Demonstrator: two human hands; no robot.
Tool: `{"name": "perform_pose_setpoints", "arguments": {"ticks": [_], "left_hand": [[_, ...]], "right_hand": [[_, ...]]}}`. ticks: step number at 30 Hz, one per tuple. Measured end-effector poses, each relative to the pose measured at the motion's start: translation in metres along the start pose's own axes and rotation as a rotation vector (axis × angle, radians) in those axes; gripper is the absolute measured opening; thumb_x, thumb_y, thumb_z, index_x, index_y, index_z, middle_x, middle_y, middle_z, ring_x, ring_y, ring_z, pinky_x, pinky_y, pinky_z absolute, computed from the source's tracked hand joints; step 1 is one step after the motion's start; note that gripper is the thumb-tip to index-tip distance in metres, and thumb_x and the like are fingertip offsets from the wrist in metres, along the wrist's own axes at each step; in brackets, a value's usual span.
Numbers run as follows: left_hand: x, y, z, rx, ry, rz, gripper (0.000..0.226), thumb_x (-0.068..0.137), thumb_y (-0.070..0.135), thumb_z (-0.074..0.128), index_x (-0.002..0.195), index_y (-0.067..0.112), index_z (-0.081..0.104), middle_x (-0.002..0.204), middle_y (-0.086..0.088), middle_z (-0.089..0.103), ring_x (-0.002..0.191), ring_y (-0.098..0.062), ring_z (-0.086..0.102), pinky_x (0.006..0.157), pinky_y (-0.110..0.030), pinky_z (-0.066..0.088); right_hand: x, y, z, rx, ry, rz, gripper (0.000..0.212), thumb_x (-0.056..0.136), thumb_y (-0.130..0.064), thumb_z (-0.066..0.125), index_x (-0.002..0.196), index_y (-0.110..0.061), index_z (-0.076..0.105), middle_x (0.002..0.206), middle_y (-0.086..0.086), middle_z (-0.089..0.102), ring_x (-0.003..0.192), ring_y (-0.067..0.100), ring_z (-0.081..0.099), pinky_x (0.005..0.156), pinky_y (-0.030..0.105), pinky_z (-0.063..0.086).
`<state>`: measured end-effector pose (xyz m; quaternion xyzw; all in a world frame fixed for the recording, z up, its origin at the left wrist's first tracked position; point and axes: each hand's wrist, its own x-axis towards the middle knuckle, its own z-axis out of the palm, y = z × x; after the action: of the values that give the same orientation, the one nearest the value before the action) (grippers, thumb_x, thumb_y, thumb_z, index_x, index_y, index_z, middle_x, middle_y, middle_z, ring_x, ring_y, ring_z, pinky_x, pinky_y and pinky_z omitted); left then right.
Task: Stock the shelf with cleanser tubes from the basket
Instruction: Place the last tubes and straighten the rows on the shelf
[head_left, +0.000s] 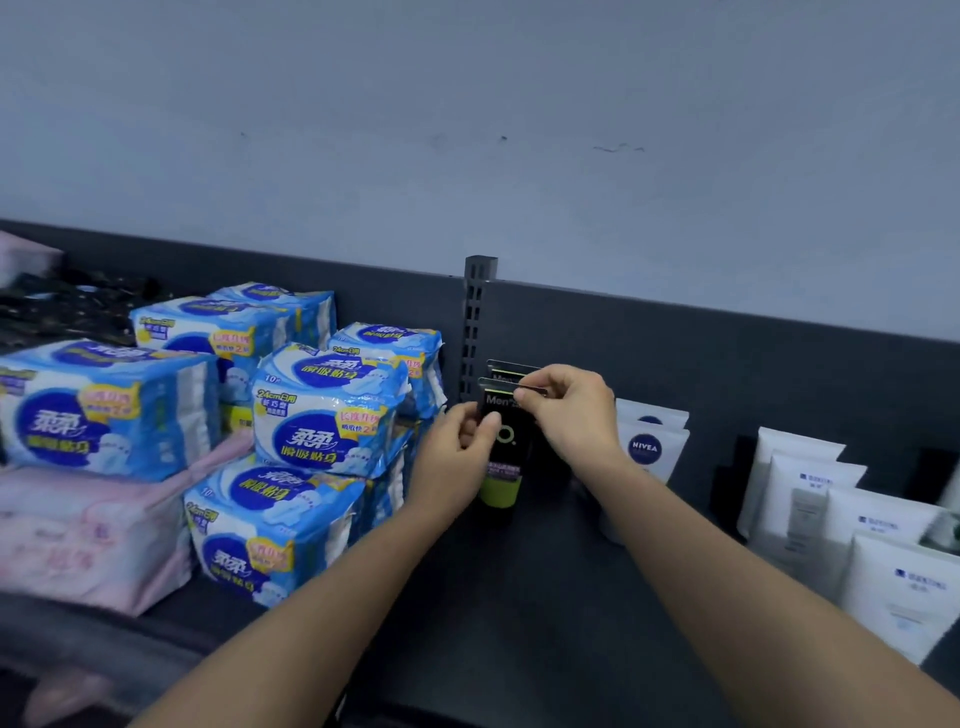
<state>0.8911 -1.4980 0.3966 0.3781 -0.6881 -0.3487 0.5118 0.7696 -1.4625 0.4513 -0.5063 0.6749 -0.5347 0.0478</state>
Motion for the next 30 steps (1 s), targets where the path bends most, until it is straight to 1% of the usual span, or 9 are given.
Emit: {"name": "perform_pose_setpoints", "arguments": {"ticks": [1,3,6,7,9,13,17,22,30], "left_hand": [[-0.004,0.000,0.001,0.016,-0.032,-0.010,0.017,0.089,0.025,0.065,0.104,0.019,0.060,0.083,0.008,0.060,0.074,0.001,0.056,0.066,-0.009,0.041],[-0.008,-0.007,0.003,0.059,-0.086,-0.039,0.031,0.078,0.025,0.077,0.101,0.019,0.057,0.083,0.011,0.062,0.074,0.006,0.059,0.064,-0.007,0.042],[-0.010,-0.016,0.009,0.172,-0.101,-0.093,0.056,0.061,0.032,0.086,0.105,0.018,0.054,0.097,0.006,0.067,0.092,-0.012,0.064,0.079,-0.031,0.051],[-0.011,-0.016,0.010,0.205,-0.104,-0.109,0.062,0.057,0.035,0.086,0.105,0.020,0.051,0.101,0.006,0.066,0.095,-0.014,0.063,0.082,-0.036,0.052],[-0.013,-0.015,0.013,0.280,-0.111,-0.130,0.068,0.055,0.039,0.086,0.106,0.022,0.045,0.107,0.005,0.063,0.099,-0.017,0.061,0.082,-0.038,0.051],[-0.015,-0.017,0.020,0.365,-0.102,-0.131,0.062,0.064,0.032,0.085,0.105,0.022,0.040,0.114,0.002,0.061,0.105,-0.020,0.059,0.084,-0.038,0.051],[-0.012,-0.021,0.022,0.394,-0.112,-0.115,0.054,0.069,0.031,0.081,0.106,0.020,0.042,0.115,0.001,0.059,0.107,-0.021,0.058,0.087,-0.041,0.051],[-0.006,-0.023,0.022,0.394,-0.117,-0.116,0.056,0.070,0.030,0.081,0.109,0.019,0.042,0.117,0.001,0.059,0.108,-0.021,0.058,0.088,-0.040,0.050],[0.002,-0.022,0.030,0.381,-0.113,-0.145,0.056,0.071,0.028,0.082,0.109,0.020,0.041,0.120,0.002,0.057,0.110,-0.020,0.056,0.086,-0.036,0.049]], "right_hand": [[0.000,0.000,-0.001,-0.011,-0.005,-0.010,0.007,0.080,-0.024,0.075,0.075,-0.027,0.071,0.077,-0.010,0.070,0.081,0.010,0.065,0.080,0.033,0.054],[-0.001,-0.001,-0.004,-0.030,-0.015,-0.041,0.006,0.083,-0.028,0.071,0.079,-0.024,0.073,0.077,-0.010,0.070,0.081,0.010,0.064,0.077,0.030,0.052],[0.002,-0.001,-0.008,-0.060,-0.024,-0.075,0.026,0.089,-0.035,0.063,0.072,-0.016,0.069,0.069,-0.006,0.066,0.073,0.013,0.061,0.071,0.030,0.047],[0.004,-0.002,-0.009,-0.064,-0.019,-0.071,0.034,0.091,-0.036,0.060,0.071,-0.010,0.067,0.068,-0.001,0.066,0.071,0.016,0.059,0.070,0.032,0.046],[0.013,-0.002,-0.011,-0.053,0.002,-0.051,0.036,0.093,-0.036,0.056,0.076,-0.007,0.068,0.074,0.004,0.070,0.074,0.020,0.062,0.074,0.034,0.049],[0.032,-0.006,-0.020,-0.042,0.004,-0.019,0.014,0.091,-0.019,0.061,0.091,-0.016,0.075,0.096,-0.004,0.073,0.092,0.013,0.063,0.087,0.028,0.049],[0.052,-0.006,-0.021,-0.208,-0.149,0.033,0.020,0.086,-0.018,0.070,0.106,-0.017,0.073,0.111,0.000,0.070,0.107,0.019,0.062,0.095,0.031,0.048],[0.063,-0.004,-0.016,-0.340,-0.242,0.061,0.020,0.083,-0.020,0.075,0.102,-0.015,0.074,0.111,0.004,0.071,0.106,0.022,0.062,0.090,0.030,0.049],[0.070,0.002,-0.013,-0.309,-0.186,0.077,0.014,0.082,-0.018,0.075,0.096,-0.014,0.074,0.106,0.006,0.071,0.098,0.020,0.063,0.080,0.025,0.045]]}}
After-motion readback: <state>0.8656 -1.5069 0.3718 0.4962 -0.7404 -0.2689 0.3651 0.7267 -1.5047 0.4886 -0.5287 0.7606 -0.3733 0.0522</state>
